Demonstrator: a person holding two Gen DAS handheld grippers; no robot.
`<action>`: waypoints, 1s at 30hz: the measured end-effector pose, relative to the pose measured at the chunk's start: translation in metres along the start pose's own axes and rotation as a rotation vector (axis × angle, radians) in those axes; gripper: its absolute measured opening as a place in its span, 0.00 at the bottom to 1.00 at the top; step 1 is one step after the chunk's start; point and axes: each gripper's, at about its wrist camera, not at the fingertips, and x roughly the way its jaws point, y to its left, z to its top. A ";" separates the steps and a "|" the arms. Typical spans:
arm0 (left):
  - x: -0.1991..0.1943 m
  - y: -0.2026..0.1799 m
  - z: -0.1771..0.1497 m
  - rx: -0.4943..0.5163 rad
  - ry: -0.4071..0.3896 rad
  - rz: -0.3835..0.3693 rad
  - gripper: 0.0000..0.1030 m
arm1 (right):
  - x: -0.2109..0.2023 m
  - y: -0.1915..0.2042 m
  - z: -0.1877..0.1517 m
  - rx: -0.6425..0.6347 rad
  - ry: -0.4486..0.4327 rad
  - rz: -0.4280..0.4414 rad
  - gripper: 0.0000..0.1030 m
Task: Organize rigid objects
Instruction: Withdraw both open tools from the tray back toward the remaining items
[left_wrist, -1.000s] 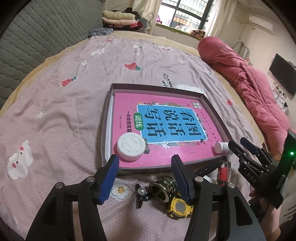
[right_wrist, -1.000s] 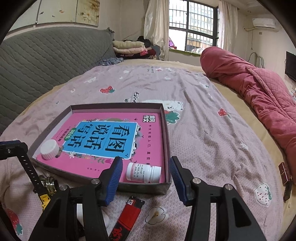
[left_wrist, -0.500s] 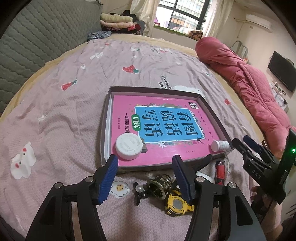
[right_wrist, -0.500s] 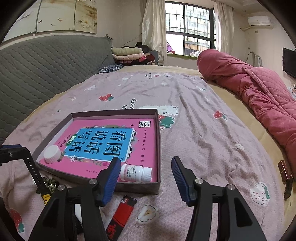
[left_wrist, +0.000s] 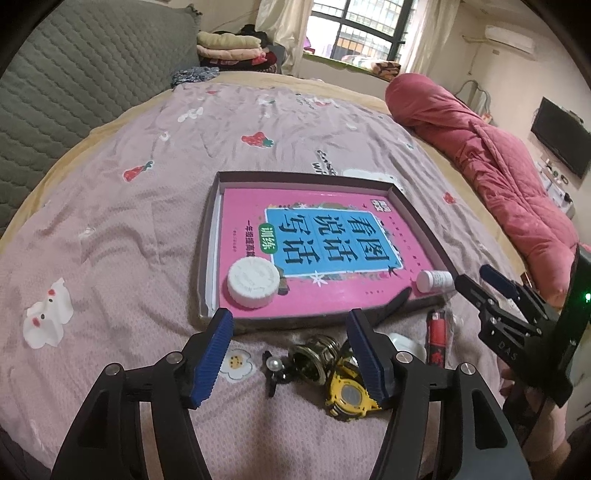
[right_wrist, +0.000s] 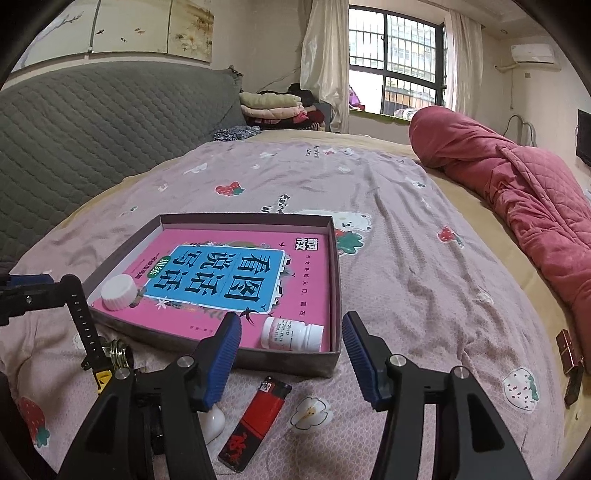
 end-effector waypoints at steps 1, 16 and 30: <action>-0.001 -0.001 -0.001 0.003 0.001 0.000 0.64 | 0.000 0.000 0.000 0.001 0.000 0.002 0.55; -0.008 -0.016 -0.021 0.044 0.009 -0.006 0.65 | -0.012 -0.003 -0.005 0.009 -0.010 0.010 0.55; -0.014 -0.023 -0.036 0.079 0.021 -0.043 0.65 | -0.022 0.006 -0.011 -0.012 0.001 0.011 0.55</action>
